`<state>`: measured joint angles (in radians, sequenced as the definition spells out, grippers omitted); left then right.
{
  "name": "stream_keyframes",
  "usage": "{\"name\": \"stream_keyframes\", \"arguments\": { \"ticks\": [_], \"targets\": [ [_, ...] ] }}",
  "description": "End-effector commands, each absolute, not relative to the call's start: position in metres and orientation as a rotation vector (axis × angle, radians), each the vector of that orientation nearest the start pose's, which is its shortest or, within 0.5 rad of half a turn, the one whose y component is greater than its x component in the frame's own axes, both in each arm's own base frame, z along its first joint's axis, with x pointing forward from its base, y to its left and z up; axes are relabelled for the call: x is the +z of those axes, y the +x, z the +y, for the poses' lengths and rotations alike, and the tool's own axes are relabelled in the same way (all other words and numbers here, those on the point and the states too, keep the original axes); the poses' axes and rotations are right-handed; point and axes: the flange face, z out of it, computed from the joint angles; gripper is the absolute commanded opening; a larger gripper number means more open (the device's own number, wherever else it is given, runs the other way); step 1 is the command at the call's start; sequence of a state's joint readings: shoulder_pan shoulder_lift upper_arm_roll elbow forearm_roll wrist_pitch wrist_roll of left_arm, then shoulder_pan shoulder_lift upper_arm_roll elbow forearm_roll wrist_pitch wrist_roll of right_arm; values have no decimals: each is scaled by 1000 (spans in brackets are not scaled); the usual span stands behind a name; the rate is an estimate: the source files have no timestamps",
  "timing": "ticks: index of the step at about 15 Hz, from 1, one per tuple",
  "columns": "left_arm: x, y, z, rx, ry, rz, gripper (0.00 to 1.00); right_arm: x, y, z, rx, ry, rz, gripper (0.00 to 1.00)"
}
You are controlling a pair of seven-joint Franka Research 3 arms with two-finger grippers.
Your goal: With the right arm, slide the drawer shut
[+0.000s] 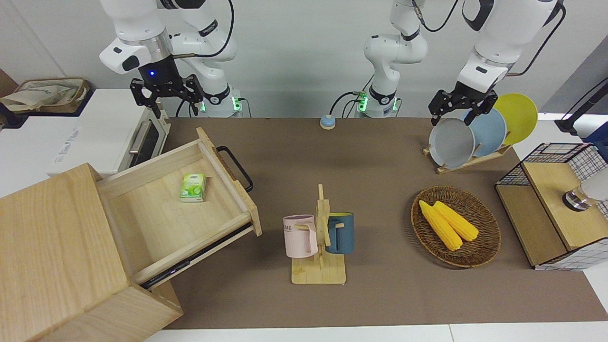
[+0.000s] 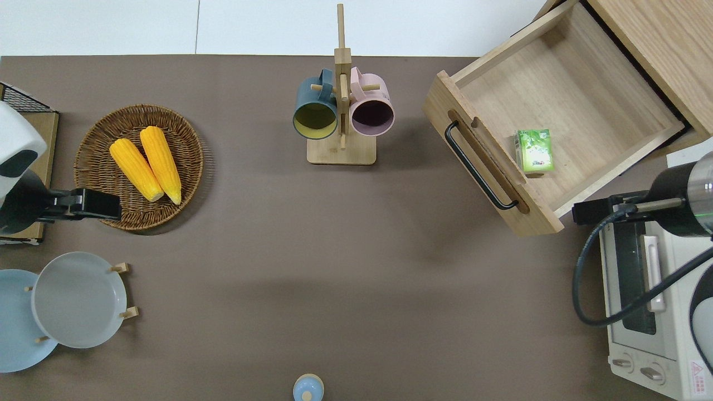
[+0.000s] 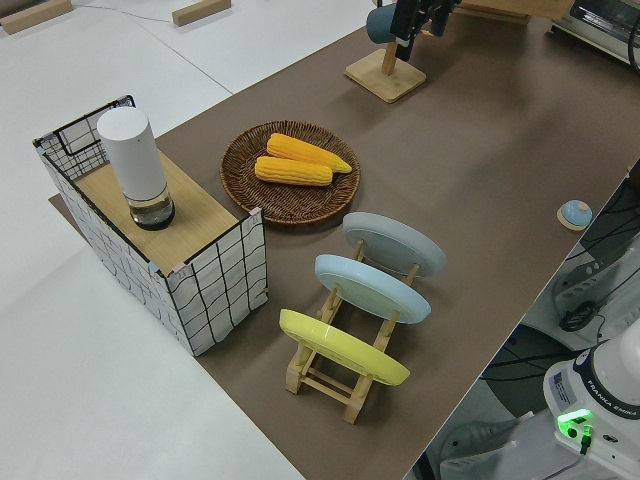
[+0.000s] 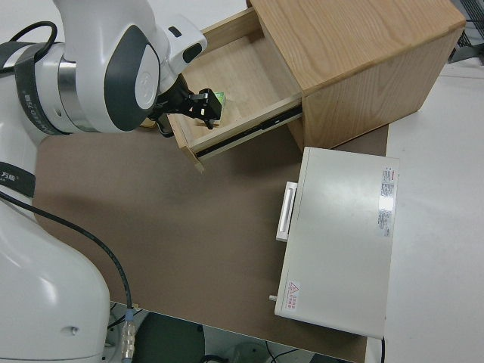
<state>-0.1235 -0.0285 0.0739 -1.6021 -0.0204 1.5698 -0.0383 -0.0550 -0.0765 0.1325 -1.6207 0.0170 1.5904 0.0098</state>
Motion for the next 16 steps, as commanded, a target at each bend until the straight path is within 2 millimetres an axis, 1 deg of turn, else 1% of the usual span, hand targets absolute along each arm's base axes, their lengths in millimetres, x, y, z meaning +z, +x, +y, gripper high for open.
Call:
{"name": "stream_keyframes", "arguments": {
  "ticks": [1,9,16],
  "targets": [
    [630,541,-27,13,-3152,20,995,647,527,50,-66,-3141,-106,992],
    [630,541,-27,11,-3152,20,998,647,527,52,-73,-3136,-111,992],
    [630,541,-27,13,-3152,20,998,650,526,60,-77,-3129,-130,992]
  ]
}}
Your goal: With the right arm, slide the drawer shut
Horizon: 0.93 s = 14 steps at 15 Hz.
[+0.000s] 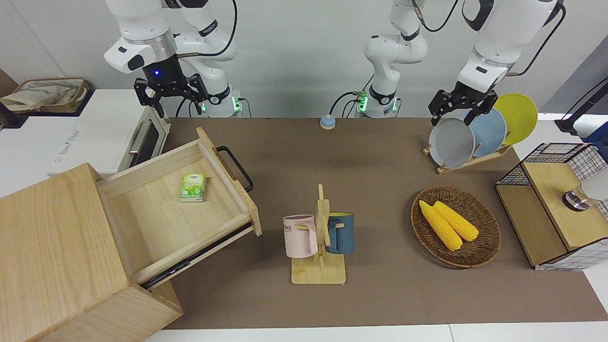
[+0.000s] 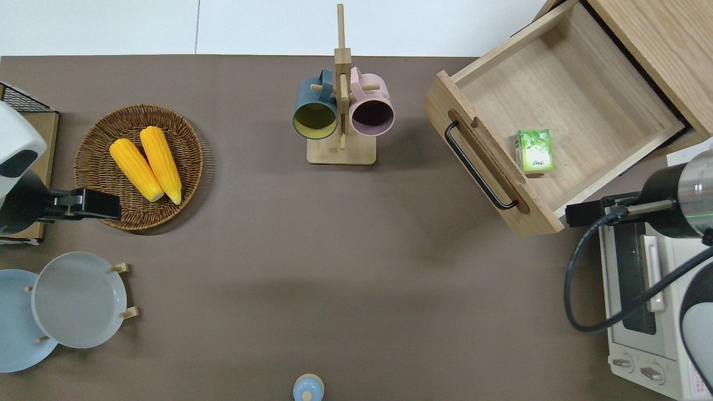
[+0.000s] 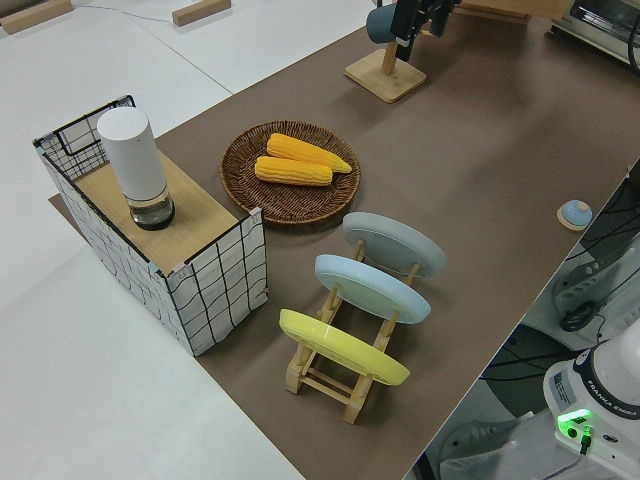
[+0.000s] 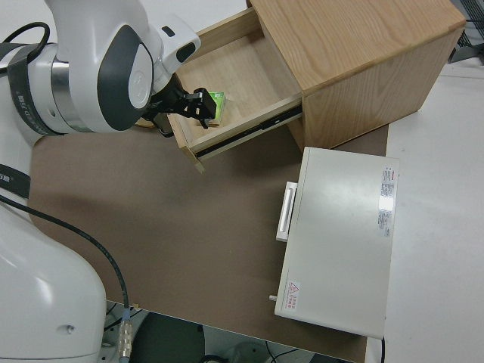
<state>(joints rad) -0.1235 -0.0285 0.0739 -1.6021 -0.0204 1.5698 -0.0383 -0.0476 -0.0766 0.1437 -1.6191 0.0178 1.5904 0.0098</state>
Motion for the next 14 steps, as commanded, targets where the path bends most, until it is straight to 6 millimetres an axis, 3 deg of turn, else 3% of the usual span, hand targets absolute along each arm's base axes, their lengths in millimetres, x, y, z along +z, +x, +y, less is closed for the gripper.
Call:
{"name": "stream_keyframes", "arguments": {
  "ticks": [1,6,10,12,13,14],
  "targets": [
    [630,541,-27,13,-3152,20,998,654,526,60,-89,-3127,-130,992],
    [630,541,-27,11,-3152,20,998,655,526,60,-91,-3124,-116,992],
    [630,541,-27,13,-3152,20,998,656,526,62,-92,-3115,133,992],
    [630,541,-27,11,-3152,20,998,656,525,69,-92,-3115,124,979],
    [630,541,-27,11,-3152,20,995,656,525,69,-93,-3117,114,956],
    [630,541,-27,13,-3152,20,995,656,524,69,-93,-3117,114,703]
  ]
}}
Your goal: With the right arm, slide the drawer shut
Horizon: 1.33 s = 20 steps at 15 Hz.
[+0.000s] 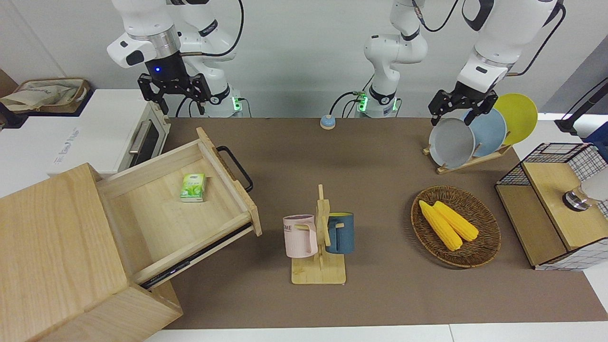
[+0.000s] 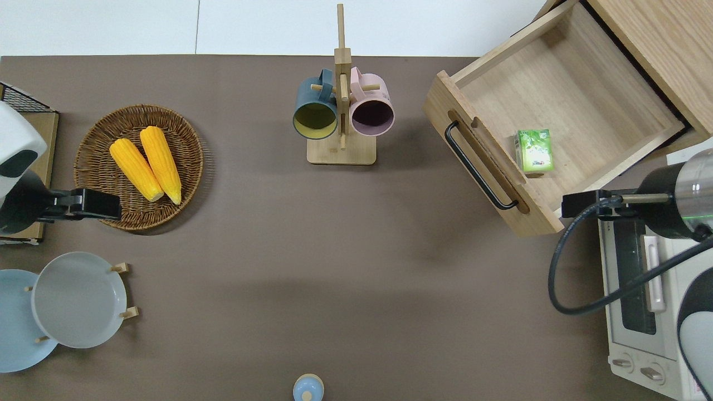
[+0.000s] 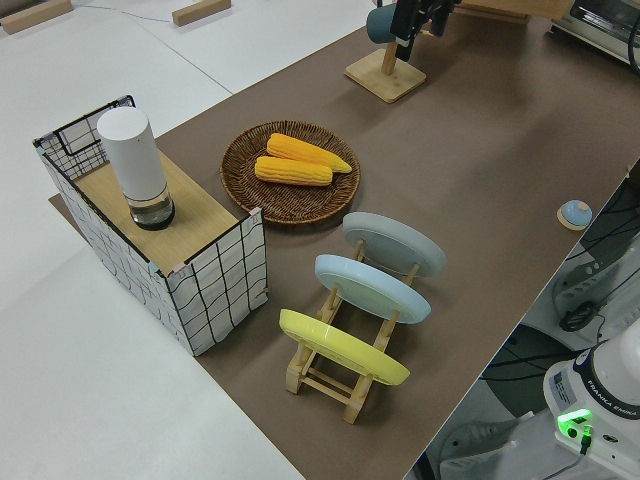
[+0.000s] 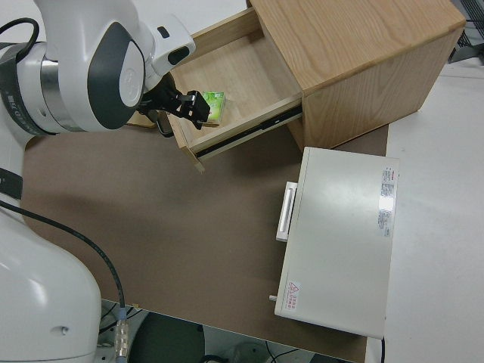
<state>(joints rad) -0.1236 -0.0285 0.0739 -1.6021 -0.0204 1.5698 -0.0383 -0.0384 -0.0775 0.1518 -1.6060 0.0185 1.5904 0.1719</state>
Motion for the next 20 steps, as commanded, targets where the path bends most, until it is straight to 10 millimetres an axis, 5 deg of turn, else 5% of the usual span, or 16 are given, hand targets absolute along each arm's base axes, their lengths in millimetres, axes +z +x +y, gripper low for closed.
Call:
{"name": "stream_keyframes", "arguments": {
  "ticks": [1,3,7,14,20],
  "targets": [
    [630,541,-27,13,-3152,20,998,656,524,69,-93,-3117,112,554],
    [630,541,-27,11,-3152,20,998,656,524,71,-90,-3117,121,258],
    [630,541,-27,11,-3152,20,998,656,516,99,-82,-3094,294,55],
    [630,541,-27,11,-3152,20,995,658,495,146,-30,-2936,793,2],
    [630,541,-27,13,-3152,20,995,625,486,196,-6,-2834,1086,0]
  ]
}}
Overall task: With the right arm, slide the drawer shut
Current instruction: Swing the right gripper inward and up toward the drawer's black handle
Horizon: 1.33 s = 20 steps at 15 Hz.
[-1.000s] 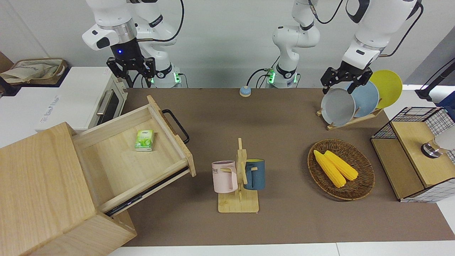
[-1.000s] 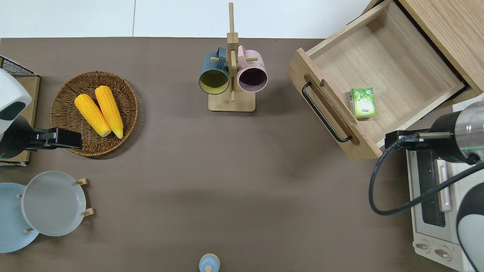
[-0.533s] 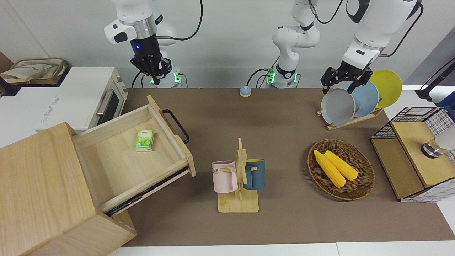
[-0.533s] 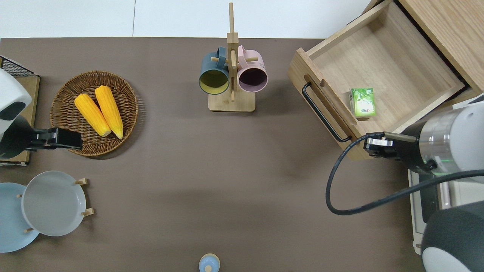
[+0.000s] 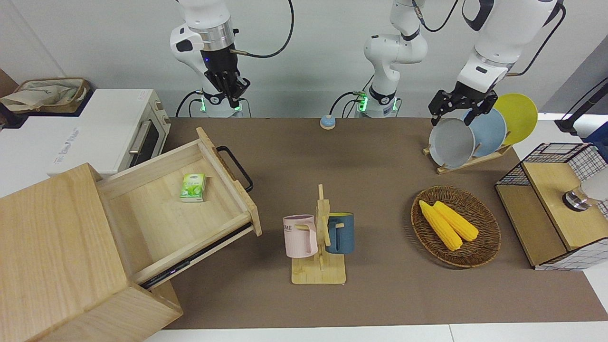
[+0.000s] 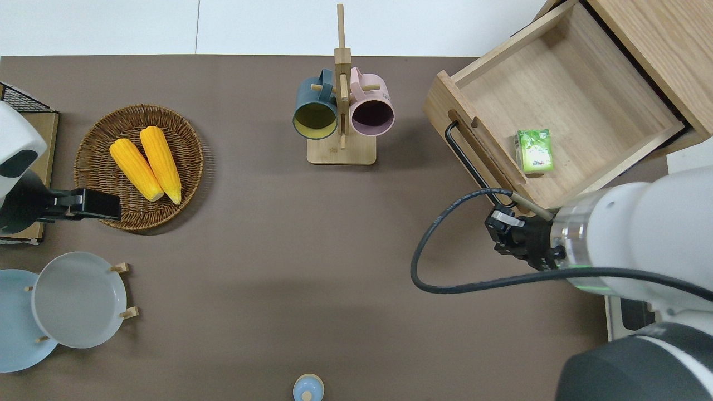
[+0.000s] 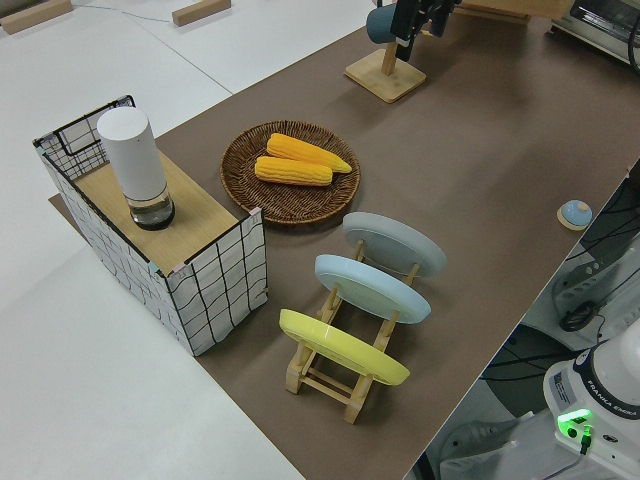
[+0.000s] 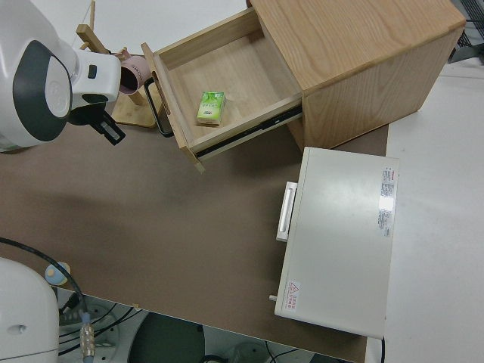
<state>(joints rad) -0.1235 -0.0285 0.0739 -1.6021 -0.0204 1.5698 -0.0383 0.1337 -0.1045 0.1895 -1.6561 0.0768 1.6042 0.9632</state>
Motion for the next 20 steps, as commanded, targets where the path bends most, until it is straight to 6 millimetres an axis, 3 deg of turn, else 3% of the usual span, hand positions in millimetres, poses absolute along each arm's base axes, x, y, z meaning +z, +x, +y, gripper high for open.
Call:
{"name": "stream_keyframes", "arguments": {
  "ticks": [1,4,8,11,17,20],
  "targets": [
    [630,541,-27,11,-3152,20,998,618,485,206,-11,-2817,1118,0],
    [630,541,-27,13,-3152,20,995,588,479,234,-19,-2764,1239,0],
    [630,541,-27,13,-3152,20,995,568,474,257,-31,-2713,1344,0],
    [630,541,-27,13,-3152,20,995,558,477,265,-37,-2671,1398,0],
    [630,541,-27,13,-3152,20,995,516,483,295,-110,-2685,1535,0],
    [630,541,-27,11,-3152,20,998,501,491,296,-127,-2719,1529,0]
  ]
}}
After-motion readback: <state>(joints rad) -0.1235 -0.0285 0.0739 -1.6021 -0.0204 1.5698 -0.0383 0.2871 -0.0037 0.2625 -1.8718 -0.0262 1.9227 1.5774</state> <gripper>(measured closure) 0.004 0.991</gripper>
